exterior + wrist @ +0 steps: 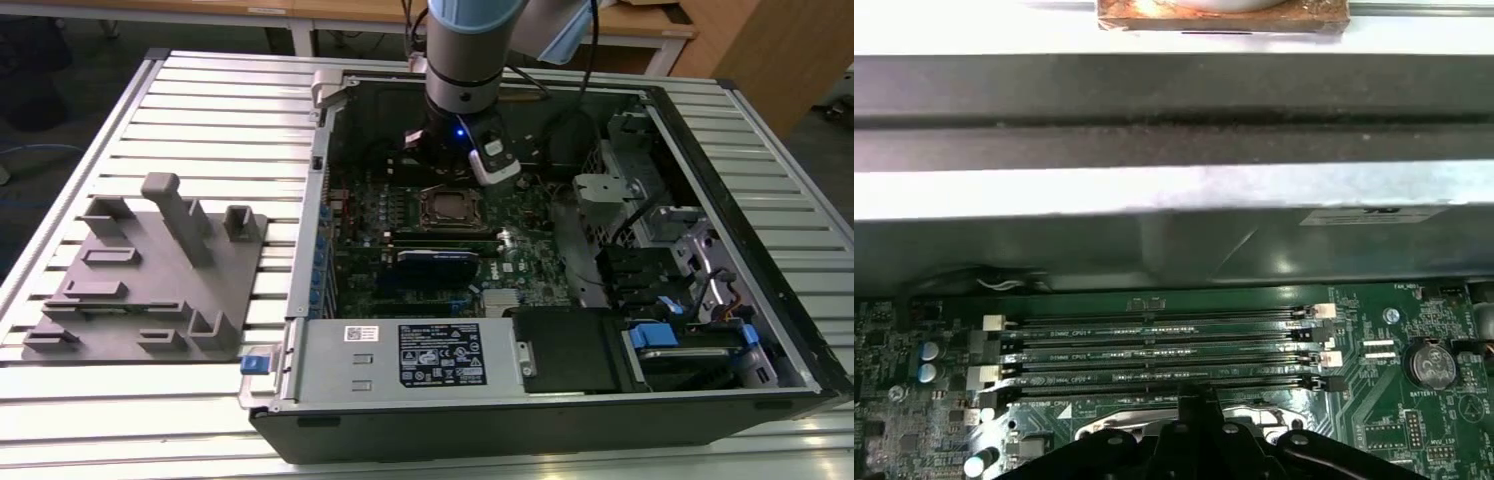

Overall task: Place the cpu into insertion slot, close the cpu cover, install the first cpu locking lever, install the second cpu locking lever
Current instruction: 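Install the first cpu locking lever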

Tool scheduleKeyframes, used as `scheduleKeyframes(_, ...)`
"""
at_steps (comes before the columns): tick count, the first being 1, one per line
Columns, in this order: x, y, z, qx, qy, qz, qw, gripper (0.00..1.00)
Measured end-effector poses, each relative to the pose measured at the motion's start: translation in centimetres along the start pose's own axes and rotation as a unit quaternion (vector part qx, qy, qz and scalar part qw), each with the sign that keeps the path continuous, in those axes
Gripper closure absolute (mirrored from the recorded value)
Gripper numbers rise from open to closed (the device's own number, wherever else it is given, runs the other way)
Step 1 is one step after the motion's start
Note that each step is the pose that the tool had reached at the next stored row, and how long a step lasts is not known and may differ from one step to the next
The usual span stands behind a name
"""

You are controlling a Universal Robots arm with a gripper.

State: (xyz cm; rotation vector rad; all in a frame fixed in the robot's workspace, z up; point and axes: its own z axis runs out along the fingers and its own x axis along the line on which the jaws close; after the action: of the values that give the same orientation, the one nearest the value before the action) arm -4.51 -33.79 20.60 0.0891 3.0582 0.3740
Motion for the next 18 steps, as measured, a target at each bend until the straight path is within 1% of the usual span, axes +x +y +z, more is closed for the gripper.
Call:
scheduleKeyframes(4, -0.04, 0.08, 0.08, 0.001, -0.0035, 0.015, 0.9999, 0.9)
scheduleKeyframes(7, -0.04, 0.27, 0.16, 0.0018, -0.0054, 0.021, 0.9998, 0.9)
scheduleKeyframes(8, -0.02, 0.39, 0.2, 0.0027, -0.0059, 0.023, 0.9997, 0.9)
scheduleKeyframes(10, -0.01, 0.64, 0.27, 0.0063, -0.0069, 0.025, 0.9996, 0.9)
scheduleKeyframes(13, 0.01, 0.87, 0.36, 0.0141, -0.0083, 0.027, 0.9995, 0.9)
scheduleKeyframes(15, 0.01, 0.92, 0.4, 0.0155, -0.0087, 0.028, 0.9994, 0.9)
scheduleKeyframes(18, 0.02, 0.94, 0.43, 0.016, -0.0089, 0.029, 0.9994, 0.9)
